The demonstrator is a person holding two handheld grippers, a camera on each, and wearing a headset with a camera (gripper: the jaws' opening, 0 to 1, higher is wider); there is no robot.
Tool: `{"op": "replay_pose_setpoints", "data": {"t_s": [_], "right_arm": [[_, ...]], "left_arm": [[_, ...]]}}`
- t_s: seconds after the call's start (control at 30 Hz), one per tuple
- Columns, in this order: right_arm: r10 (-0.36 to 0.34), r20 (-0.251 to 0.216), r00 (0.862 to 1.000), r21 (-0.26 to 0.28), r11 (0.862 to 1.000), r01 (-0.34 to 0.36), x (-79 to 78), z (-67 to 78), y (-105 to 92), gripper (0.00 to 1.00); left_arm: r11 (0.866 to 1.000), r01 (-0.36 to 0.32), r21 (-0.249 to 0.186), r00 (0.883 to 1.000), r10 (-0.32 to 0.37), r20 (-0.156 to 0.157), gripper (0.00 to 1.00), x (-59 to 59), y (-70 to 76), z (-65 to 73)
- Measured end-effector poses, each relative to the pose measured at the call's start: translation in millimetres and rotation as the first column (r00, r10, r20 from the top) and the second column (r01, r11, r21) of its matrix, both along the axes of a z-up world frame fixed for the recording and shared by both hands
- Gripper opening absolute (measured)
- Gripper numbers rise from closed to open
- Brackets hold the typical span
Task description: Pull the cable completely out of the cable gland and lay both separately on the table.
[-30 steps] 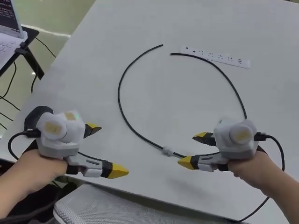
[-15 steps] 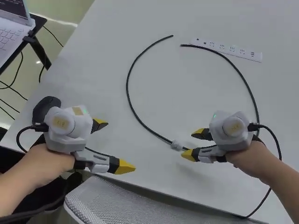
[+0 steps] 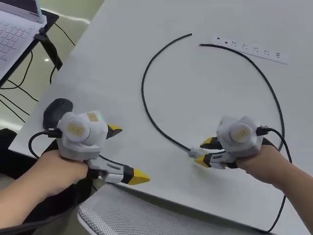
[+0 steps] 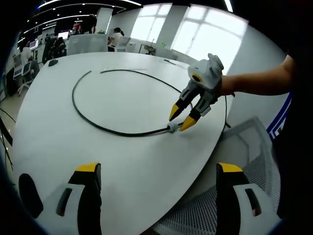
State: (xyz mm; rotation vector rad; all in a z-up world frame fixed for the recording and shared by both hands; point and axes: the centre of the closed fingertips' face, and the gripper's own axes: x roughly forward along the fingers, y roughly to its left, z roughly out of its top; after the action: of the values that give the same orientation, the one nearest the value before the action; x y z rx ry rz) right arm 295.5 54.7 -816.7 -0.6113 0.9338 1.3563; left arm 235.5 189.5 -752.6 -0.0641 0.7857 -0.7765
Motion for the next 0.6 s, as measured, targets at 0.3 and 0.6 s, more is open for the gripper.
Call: {"op": "replay_pose_setpoints", "data": {"t_s": [0.3, 0.6], "right_arm": [[0.023, 0.001, 1.000, -0.035, 0.999, -0.023, -1.0, -7.1, -2.3, 0.16], [0.027, 0.006, 1.000, -0.042, 0.999, -0.027, -0.1, -8.2, -2.4, 0.09]], "left_arm": [[1.000, -0.009, -0.004, 1.000, 0.009, -0.006, 0.97, -2.2, 5.3, -1.6], [1.000, -0.010, -0.007, 1.000, 0.010, -0.010, 0.96, -4.5, 4.0, -2.0]]}}
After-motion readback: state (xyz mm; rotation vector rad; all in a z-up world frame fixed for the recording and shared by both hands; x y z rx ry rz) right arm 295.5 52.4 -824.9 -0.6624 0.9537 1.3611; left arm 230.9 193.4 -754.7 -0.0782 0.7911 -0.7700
